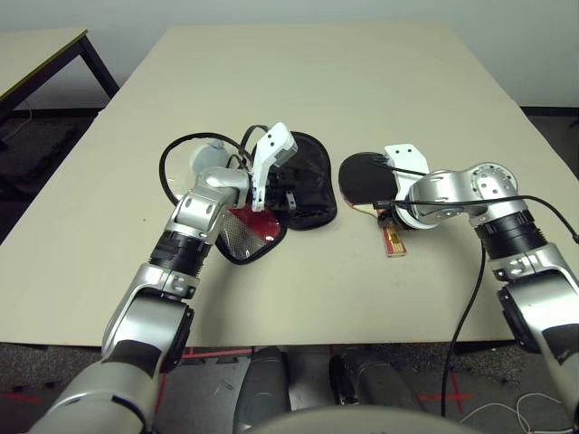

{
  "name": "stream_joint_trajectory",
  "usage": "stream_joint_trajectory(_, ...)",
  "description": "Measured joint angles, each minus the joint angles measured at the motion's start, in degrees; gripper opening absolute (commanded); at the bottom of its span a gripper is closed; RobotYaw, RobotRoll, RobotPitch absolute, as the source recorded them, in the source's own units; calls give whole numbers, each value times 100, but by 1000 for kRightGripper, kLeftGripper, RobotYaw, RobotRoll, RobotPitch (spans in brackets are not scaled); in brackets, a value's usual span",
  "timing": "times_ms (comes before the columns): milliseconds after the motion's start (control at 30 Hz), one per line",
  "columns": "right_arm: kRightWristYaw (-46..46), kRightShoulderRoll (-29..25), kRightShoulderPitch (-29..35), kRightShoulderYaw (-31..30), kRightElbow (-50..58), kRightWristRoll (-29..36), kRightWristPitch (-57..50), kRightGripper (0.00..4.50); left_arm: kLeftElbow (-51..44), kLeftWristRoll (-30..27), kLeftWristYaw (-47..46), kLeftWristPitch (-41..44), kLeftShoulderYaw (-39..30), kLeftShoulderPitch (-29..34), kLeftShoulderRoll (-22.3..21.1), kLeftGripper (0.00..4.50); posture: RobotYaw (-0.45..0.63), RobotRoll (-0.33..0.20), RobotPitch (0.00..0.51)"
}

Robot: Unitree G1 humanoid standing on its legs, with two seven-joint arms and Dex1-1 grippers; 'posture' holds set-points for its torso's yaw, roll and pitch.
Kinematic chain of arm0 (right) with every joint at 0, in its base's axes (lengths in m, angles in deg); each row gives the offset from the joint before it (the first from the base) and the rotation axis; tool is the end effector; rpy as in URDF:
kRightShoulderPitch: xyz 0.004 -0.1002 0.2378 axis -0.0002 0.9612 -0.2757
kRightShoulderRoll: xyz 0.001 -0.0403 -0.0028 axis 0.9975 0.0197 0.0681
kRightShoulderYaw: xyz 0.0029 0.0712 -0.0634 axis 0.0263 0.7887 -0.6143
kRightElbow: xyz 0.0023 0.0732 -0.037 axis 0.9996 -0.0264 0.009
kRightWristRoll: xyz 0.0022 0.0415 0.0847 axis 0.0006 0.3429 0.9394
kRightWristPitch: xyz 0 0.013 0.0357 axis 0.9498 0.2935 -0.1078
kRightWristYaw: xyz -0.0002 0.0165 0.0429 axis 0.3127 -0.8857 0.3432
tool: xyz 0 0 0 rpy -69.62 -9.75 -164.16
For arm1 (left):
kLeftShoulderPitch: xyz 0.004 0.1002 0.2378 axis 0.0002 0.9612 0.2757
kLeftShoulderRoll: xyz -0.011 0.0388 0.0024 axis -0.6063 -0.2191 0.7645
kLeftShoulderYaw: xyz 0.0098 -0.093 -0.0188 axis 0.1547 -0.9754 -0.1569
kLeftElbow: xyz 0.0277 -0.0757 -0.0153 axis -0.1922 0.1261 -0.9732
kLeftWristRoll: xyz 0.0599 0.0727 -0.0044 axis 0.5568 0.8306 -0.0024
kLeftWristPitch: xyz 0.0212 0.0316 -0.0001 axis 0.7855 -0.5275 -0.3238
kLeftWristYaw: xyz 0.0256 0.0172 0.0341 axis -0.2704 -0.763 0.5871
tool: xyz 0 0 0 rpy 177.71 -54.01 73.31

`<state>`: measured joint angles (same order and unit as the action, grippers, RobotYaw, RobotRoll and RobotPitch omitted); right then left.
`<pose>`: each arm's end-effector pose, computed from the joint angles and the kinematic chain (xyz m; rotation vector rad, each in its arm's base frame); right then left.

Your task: Store the ping-pong paddle in its case and zip it.

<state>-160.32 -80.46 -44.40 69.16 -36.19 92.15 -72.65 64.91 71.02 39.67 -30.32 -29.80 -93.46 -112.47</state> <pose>0.2750 -0.1259 0.1868 0.0276 1.1242 0.1138 0.3090 0.1834 0.1633 0.2822 0.2227 -1.2227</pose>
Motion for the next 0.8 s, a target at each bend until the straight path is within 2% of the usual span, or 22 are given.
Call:
stream_joint_trajectory(133, 361, -80, -110, 14, -171, -303, -87, 1133, 0, -11, -113, 15, -172, -14, -59, 4500, 39, 0, 72)
stream_joint_trajectory(333, 1092, -229, -845, 270, -724, -1398, -406, 1131, -1, -80, -373, 196, -537, -84, -160, 4500, 27, 0, 61)
stream_joint_trajectory(467, 1498, 265, -1322, 513, -987, -1946, -647, 1130, -90, -100, -498, 389, -761, -92, -379, 4500, 43, 0, 55)
stream_joint_trajectory(600, 1675, 1116, -1743, 809, -1352, -2371, -805, 1129, -444, -250, -511, 731, -928, -9, -712, 4500, 65, 0, 55)
stream_joint_trajectory(800, 1757, 2066, -2098, 1376, -1778, -3032, -887, 1129, -853, -378, -611, 1044, -1240, 195, -1134, 4500, 140, 0, 61)
